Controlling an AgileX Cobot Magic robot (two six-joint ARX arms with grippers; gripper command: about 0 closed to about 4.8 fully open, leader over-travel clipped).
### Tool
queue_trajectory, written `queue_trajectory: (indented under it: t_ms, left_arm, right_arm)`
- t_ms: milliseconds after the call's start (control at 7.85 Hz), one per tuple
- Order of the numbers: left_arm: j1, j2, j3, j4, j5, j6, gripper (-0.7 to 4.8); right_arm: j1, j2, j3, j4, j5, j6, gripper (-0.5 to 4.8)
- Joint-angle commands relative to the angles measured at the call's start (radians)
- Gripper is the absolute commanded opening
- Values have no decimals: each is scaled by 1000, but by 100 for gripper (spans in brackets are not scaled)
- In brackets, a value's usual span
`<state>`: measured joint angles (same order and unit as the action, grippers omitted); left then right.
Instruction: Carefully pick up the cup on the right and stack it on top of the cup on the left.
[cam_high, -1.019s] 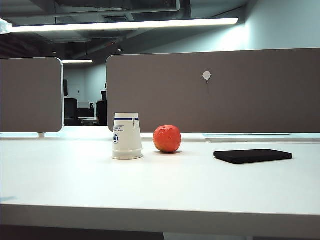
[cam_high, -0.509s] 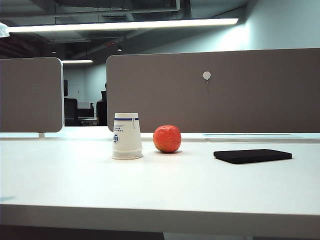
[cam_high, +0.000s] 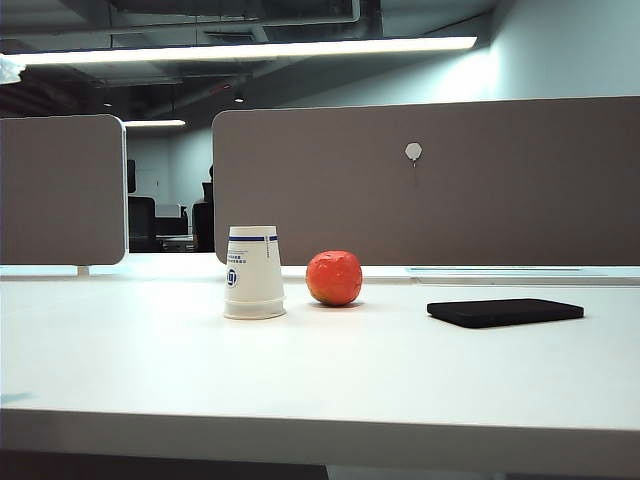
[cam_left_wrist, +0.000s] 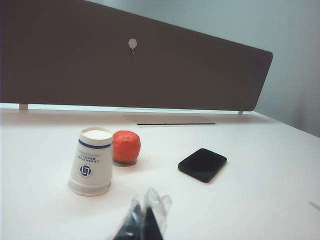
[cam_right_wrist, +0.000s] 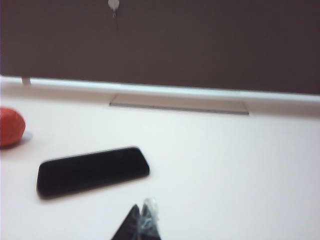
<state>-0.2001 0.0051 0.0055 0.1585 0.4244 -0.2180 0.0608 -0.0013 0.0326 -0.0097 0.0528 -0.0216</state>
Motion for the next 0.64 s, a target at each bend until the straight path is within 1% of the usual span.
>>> queue_trajectory:
  t_ms: [127, 382, 637]
  left_arm:
    - [0, 0, 2, -3, 0, 1, -5]
    - [0, 0, 2, -8, -2, 1, -5]
    - [0, 0, 2, -10, -2, 1, -5]
  right_arm:
    - [1, 4, 7, -86, -45, 14, -6]
    - [0, 2, 5, -121, -83, 13, -6]
    - [0, 2, -27, -121, -81, 13, -6]
